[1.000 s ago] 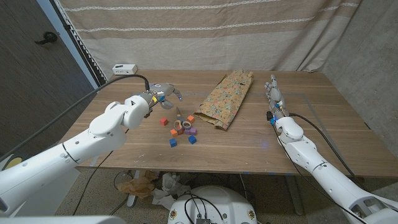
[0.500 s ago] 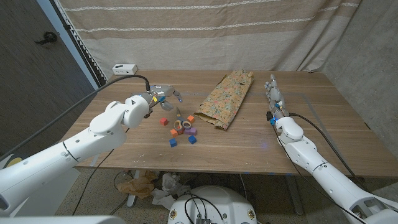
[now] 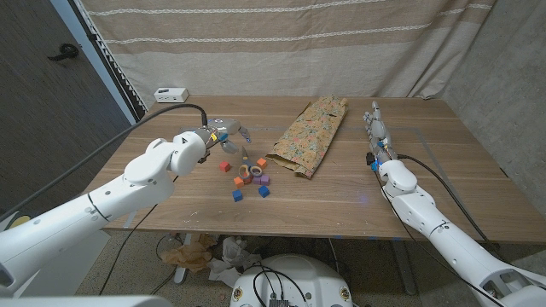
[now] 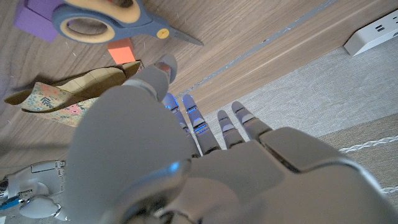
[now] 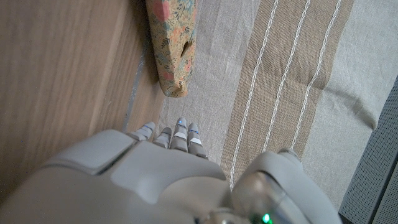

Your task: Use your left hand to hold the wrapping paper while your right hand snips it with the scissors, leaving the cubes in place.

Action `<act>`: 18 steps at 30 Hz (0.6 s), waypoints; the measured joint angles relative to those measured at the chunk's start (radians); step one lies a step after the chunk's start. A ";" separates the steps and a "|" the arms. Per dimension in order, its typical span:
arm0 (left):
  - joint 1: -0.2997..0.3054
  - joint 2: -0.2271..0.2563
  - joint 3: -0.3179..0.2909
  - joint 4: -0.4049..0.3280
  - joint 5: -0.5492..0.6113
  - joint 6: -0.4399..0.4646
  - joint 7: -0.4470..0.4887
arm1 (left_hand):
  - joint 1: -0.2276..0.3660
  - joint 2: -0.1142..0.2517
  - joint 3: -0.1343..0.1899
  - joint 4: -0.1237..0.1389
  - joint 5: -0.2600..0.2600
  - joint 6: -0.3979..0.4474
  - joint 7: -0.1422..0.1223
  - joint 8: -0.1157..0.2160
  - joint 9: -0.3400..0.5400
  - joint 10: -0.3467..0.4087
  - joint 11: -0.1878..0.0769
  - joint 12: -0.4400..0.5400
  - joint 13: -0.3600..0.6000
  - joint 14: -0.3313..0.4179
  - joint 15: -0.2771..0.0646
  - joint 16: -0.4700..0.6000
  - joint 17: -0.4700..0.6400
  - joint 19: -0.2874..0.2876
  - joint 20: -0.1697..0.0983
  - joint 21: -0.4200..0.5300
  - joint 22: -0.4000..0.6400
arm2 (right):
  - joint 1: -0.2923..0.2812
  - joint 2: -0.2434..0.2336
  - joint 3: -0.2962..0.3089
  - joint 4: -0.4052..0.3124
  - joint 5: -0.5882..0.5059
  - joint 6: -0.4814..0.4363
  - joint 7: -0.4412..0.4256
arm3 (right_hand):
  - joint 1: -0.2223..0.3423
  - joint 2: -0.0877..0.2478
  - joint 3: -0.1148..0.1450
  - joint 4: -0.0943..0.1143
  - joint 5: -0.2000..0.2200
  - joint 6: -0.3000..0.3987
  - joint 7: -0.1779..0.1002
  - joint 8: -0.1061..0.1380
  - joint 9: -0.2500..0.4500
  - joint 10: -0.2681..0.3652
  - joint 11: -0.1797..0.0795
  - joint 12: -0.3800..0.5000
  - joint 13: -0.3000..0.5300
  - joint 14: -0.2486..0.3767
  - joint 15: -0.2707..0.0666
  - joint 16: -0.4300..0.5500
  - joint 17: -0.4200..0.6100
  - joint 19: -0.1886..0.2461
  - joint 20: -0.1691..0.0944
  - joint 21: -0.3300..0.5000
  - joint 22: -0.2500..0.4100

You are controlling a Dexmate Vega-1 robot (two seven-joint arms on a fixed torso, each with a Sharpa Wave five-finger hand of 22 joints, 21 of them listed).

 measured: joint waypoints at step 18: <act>-0.004 -0.002 0.013 -0.002 0.001 0.002 -0.020 | 0.000 0.000 0.000 0.000 0.005 -0.005 0.005 0.000 0.000 0.000 0.000 0.000 0.002 0.000 0.000 0.000 0.000 0.000 0.000 0.000 0.000 | 0.008 0.002 0.001 0.008 0.000 0.003 0.007 | 0.005 -0.005 -0.004 -0.004 0.000 0.000 0.000 0.000 0.000 0.000 0.000 0.000 0.000 0.000 0.000 0.000 0.000 -0.005 -0.006 0.000 0.000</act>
